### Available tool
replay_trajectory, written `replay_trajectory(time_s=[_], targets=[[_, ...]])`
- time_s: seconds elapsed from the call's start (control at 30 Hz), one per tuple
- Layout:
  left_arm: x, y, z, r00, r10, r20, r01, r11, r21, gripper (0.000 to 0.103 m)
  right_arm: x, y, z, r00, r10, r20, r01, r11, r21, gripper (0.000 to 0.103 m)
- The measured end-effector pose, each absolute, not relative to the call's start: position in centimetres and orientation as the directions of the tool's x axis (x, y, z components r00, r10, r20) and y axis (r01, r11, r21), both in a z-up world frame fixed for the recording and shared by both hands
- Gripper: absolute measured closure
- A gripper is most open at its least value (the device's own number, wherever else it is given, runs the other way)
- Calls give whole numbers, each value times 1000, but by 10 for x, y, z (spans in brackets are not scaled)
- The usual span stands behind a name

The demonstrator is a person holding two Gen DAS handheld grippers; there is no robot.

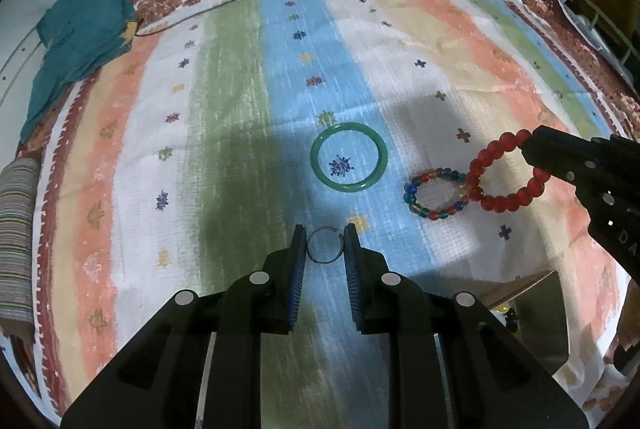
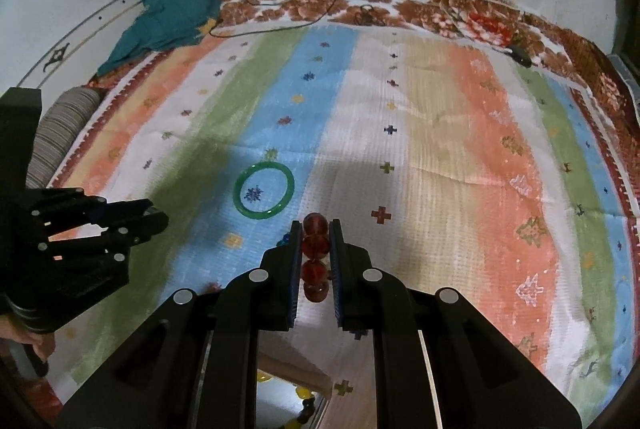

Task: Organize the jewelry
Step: 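Grasp silver ring with left tool while right tool grasps red bead bracelet, then carry ring and red bracelet to the tin and open both tools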

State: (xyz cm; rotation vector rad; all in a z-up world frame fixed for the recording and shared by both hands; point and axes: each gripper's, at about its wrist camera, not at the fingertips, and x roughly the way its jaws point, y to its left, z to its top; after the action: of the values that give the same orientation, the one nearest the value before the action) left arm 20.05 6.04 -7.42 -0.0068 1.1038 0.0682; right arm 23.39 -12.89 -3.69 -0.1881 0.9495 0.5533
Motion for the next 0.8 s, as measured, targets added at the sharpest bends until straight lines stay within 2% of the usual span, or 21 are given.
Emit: replay_trajectory(time_s=[0.8], targets=[[173,27,-44,513,-7,-858,-1,1000,-8,84,209,-164,-10,511,373,-775,-487,868,96,89]])
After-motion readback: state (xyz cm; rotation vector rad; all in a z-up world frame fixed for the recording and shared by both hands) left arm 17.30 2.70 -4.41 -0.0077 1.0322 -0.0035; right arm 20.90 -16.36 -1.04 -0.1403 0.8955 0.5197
